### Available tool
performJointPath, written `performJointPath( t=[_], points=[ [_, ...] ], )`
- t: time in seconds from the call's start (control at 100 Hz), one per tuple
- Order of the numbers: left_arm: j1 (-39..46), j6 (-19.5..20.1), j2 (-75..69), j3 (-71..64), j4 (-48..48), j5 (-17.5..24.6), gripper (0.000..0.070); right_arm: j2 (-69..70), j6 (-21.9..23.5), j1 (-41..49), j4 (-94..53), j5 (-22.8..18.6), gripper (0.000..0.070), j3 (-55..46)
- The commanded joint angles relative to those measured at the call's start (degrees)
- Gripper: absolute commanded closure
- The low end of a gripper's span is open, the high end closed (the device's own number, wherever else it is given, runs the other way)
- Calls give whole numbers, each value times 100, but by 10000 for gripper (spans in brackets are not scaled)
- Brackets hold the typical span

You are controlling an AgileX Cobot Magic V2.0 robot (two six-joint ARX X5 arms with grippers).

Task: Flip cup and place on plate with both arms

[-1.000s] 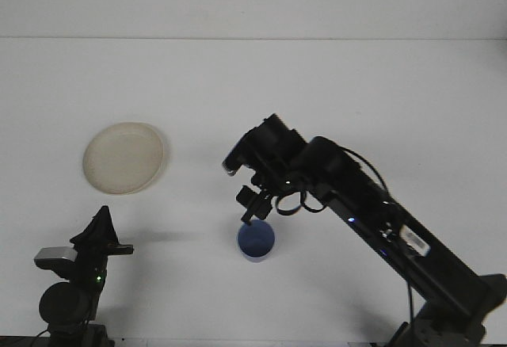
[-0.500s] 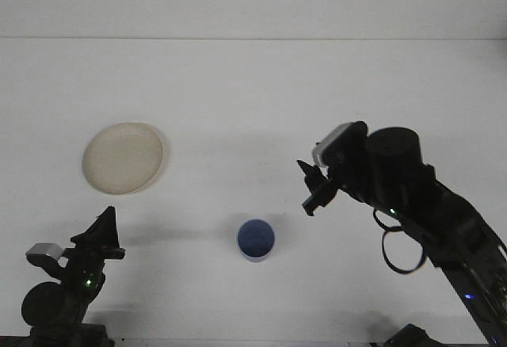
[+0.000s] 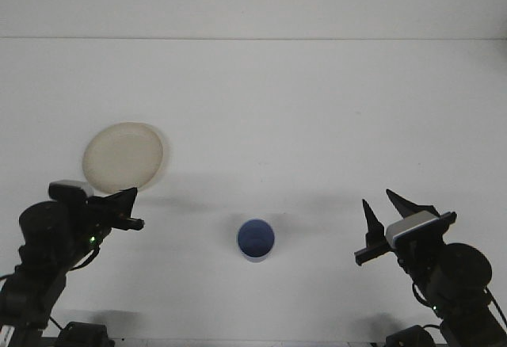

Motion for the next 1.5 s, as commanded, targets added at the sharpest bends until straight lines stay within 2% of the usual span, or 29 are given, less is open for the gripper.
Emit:
performJointPath(
  t=[0.0, 0.06, 0.16, 0.19, 0.23, 0.44, 0.63, 0.82, 0.93, 1.27, 1.42, 1.49],
  points=[
    [-114, 476, 393, 337, -131, 216, 673, -271, 57, -24, 87, 168, 383, -190],
    [-256, 564, 713, 575, -254, 382, 586, -546, 63, -46, 87, 326, 383, -396],
    [-566, 669, 1235, 975, -435, 442, 311, -905, 72, -59, 46, 522, 382, -634],
    [-660, 708, 1366, 1082, -498, 442, 263, -975, 70, -59, 7, 562, 382, -678],
    [-780, 774, 1517, 1202, -577, 442, 236, -1045, 68, -59, -57, 610, 382, -719],
    [-1572, 1099, 2406, 1947, -1259, 437, 236, -1104, 55, -59, -68, 610, 382, -758],
    [-2208, 1134, 3143, 2494, -1703, 428, 235, -1104, 52, -59, -68, 608, 382, -761],
    [-2743, 1217, 3755, 2680, -1700, 426, 231, -1104, 48, -59, -68, 608, 382, -761],
    [-2977, 1252, 4061, 2680, -1674, 422, 152, -1104, 44, -59, -70, 603, 382, -765],
    [-3497, 1250, 4813, 2680, -1335, 153, 155, -1102, 44, -59, -72, 603, 382, -765],
    [-3635, 1248, 5123, 2680, -1272, -256, 155, -1102, 44, -59, -74, 601, 382, -765],
    [-3663, 1248, 5230, 2680, -1246, -273, 156, -1102, 44, -59, -76, 601, 382, -765]
  ],
)
